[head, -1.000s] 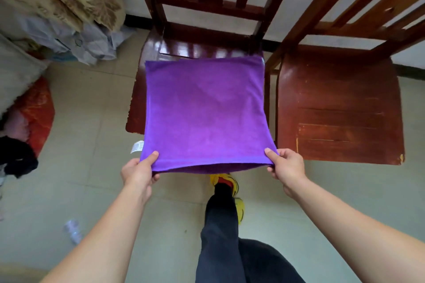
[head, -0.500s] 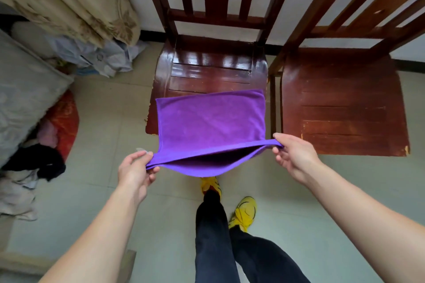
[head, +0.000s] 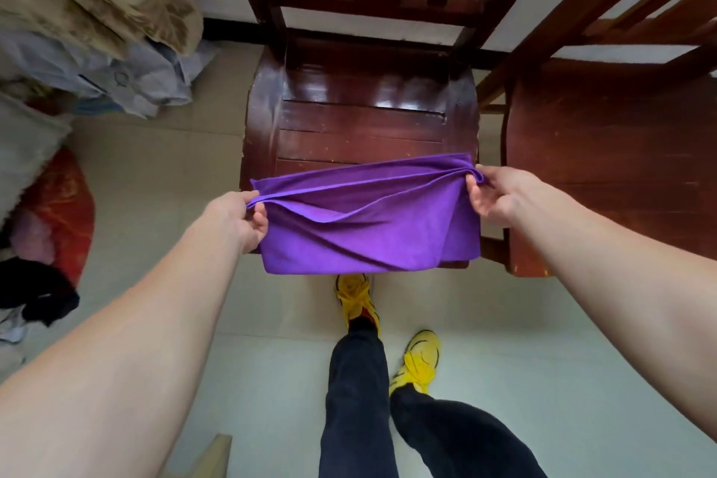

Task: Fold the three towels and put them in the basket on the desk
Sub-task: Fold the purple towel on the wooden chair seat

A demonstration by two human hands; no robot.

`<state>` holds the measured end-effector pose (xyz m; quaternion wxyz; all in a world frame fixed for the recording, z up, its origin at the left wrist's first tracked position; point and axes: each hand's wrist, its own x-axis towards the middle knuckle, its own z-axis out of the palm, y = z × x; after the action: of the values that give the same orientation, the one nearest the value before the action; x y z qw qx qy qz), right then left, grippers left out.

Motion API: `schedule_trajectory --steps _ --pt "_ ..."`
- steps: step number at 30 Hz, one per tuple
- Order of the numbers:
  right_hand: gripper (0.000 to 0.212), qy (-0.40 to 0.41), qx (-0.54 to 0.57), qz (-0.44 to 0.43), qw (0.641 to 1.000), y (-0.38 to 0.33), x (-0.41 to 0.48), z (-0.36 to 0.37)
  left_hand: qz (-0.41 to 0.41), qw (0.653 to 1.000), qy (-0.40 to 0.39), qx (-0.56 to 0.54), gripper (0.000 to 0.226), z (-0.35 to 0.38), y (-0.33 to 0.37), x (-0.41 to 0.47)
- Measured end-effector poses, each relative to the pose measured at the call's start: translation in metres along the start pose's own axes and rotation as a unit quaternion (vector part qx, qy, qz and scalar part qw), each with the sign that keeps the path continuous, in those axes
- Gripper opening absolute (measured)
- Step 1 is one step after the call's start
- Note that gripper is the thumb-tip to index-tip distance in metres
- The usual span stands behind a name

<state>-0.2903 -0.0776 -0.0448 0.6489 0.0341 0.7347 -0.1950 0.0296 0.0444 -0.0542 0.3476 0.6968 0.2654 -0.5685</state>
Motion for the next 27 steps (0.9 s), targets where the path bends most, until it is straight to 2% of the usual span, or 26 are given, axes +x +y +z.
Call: schedule_trajectory --steps 3,4,5,6,7,8,9,11,13,15,18,21,27 --pt "0.017 0.034 -0.026 -0.056 0.998 -0.003 0.009 0.010 0.002 1.000 0.001 0.001 0.028 0.008 0.006 0.009" --pt "0.009 0.063 -0.100 -0.119 0.986 -0.002 0.012 0.010 0.001 1.000 0.002 0.002 0.028 0.008 0.006 0.012" --pt "0.003 0.099 -0.211 -0.205 0.951 0.001 0.014 0.008 -0.001 1.000 0.004 0.002 0.027 0.008 0.006 0.014" --pt "0.010 0.135 -0.343 -0.301 0.879 0.004 0.016 0.006 -0.003 1.000 0.004 0.003 0.027 0.009 0.007 0.017" --pt "0.017 0.142 -0.464 -0.383 0.786 0.009 0.013 0.004 -0.005 1.000 0.005 0.002 0.026 0.009 0.007 0.019" --pt "0.022 0.116 -0.547 -0.449 0.697 0.013 0.010 0.004 -0.007 1.000 0.005 0.001 0.026 0.008 0.006 0.020" --pt "0.024 0.077 -0.603 -0.491 0.624 0.016 0.006 0.007 -0.009 1.000 0.004 0.000 0.025 0.008 0.007 0.021" --pt "0.028 0.018 -0.680 -0.511 0.526 0.018 0.006 0.013 -0.010 1.000 0.007 -0.004 0.024 0.008 0.007 0.022" --pt "0.032 0.011 -0.742 -0.481 0.467 0.014 0.015 0.017 -0.012 1.000 0.006 -0.007 0.023 0.008 0.008 0.023" --pt "0.036 0.029 -0.778 -0.440 0.447 0.006 0.020 0.017 -0.015 1.000 0.006 -0.010 0.022 0.006 0.008 0.024" --pt "0.039 0.067 -0.783 -0.417 0.456 -0.006 0.023 0.013 -0.017 1.000 0.007 -0.013 0.021 0.004 0.010 0.026" --pt "0.030 0.082 -0.788 -0.402 0.459 -0.016 0.025 0.014 -0.020 1.000 0.006 -0.018 0.021 0.005 0.010 0.027" --pt "0.023 0.098 -0.739 -0.480 0.462 -0.040 0.021 0.028 -0.010 1.000 0.009 -0.020 0.023 0.005 0.012 0.033"
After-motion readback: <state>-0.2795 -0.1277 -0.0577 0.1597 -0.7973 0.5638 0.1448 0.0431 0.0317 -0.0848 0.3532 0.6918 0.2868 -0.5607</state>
